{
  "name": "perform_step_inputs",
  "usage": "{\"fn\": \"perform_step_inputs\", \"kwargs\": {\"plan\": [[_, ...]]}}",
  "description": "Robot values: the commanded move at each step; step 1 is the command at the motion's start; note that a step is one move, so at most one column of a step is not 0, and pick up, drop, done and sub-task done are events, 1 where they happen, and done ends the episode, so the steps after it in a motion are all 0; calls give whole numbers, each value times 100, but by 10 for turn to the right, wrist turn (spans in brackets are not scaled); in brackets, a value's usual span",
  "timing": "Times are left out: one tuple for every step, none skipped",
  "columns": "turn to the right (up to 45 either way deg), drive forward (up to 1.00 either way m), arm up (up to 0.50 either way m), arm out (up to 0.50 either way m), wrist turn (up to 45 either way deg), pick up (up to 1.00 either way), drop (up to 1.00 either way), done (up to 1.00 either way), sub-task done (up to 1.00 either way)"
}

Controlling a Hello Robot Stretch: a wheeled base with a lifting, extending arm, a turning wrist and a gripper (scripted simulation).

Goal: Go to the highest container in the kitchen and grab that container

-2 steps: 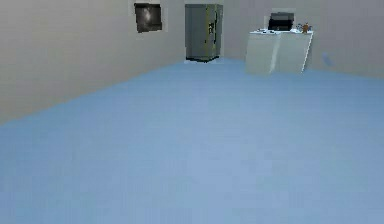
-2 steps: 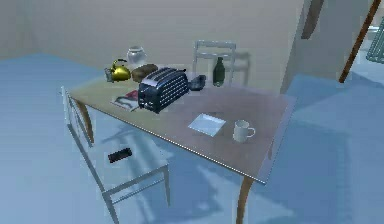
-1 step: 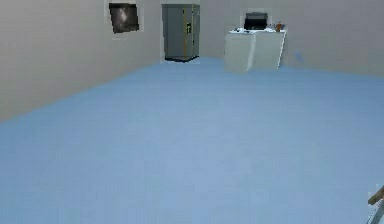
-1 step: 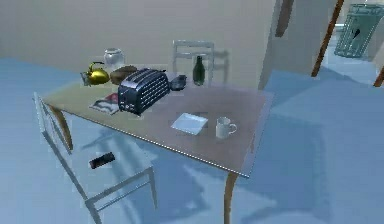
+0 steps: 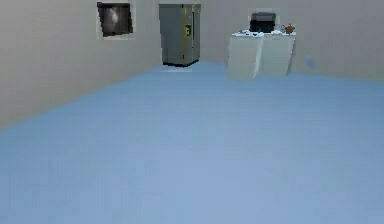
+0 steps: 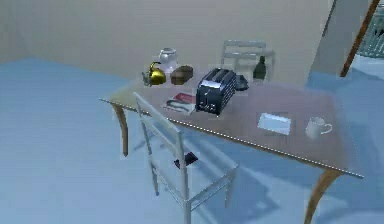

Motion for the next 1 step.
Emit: {"fn": "perform_step_inputs", "kwargs": {"plan": [[240,0,0,0,0,0,0,0,0]]}}
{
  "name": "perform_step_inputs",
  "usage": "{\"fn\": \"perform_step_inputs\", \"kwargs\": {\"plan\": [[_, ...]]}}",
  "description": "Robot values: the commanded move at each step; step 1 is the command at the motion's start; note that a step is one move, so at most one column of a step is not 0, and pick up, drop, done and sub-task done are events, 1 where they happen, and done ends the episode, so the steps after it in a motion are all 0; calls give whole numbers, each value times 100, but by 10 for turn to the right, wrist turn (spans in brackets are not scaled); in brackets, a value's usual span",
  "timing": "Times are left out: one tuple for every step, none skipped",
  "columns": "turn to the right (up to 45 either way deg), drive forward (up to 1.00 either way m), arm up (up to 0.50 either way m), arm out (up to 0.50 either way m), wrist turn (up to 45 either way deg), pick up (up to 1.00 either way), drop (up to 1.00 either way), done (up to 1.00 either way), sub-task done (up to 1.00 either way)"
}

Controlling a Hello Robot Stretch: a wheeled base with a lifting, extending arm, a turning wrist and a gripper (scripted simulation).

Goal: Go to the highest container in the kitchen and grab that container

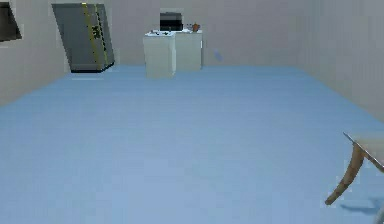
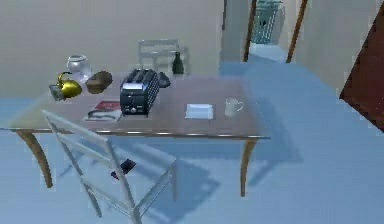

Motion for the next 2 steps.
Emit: {"fn": "perform_step_inputs", "kwargs": {"plan": [[30,0,0,0,0,0,0,0,0],[0,65,0,0,0,0,0,0,0]]}}
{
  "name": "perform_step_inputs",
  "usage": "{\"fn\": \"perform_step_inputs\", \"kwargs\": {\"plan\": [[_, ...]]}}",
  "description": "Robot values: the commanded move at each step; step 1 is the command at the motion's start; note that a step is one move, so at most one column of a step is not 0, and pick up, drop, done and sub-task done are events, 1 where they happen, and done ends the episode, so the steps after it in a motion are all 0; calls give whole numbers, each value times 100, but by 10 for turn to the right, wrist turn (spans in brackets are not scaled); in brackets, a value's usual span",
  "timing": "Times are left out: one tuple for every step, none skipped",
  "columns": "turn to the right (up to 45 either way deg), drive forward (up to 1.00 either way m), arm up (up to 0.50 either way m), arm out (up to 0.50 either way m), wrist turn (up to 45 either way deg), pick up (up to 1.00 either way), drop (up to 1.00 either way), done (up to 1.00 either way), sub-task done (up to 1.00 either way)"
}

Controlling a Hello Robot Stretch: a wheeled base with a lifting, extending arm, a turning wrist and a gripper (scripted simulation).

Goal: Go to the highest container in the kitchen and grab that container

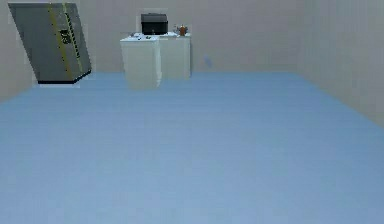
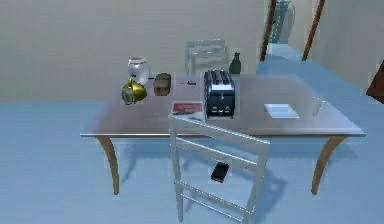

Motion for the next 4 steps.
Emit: {"fn": "perform_step_inputs", "kwargs": {"plan": [[270,0,0,0,0,0,0,0,0],[0,55,0,0,0,0,0,0,0],[450,0,0,0,0,0,0,0,0],[-450,0,0,0,0,0,0,0,0]]}}
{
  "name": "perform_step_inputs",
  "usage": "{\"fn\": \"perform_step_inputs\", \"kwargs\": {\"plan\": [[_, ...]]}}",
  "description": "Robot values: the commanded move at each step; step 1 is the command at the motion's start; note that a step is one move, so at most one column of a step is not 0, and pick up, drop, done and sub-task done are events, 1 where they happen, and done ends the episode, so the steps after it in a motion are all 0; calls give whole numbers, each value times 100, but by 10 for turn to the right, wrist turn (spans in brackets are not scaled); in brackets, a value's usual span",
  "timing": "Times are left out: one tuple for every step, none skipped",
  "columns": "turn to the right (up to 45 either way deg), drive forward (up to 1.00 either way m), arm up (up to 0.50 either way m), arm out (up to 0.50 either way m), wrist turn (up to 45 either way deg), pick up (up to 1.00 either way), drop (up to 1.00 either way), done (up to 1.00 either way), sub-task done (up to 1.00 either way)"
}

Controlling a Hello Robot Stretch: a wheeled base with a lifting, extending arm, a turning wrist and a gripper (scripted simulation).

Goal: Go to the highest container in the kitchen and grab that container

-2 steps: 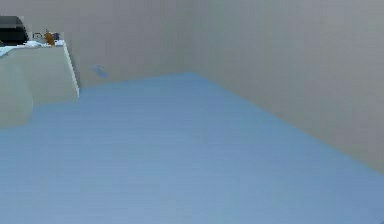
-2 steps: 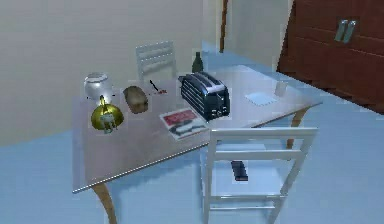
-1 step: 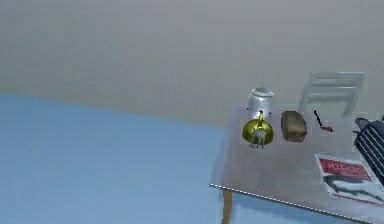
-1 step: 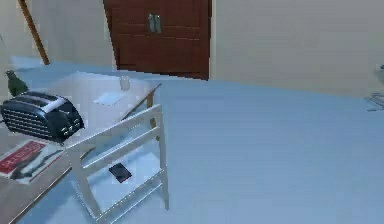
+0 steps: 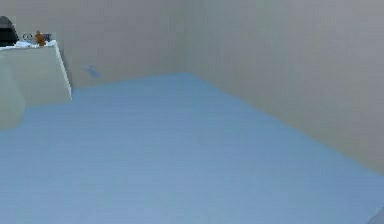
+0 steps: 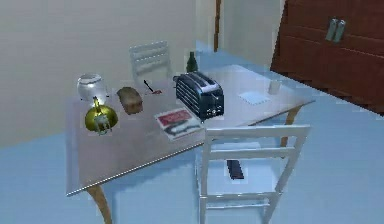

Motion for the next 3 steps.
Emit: {"fn": "perform_step_inputs", "kwargs": {"plan": [[-270,0,0,0,0,0,0,0,0],[0,100,0,0,0,0,0,0,0],[0,100,0,0,0,0,0,0,0]]}}
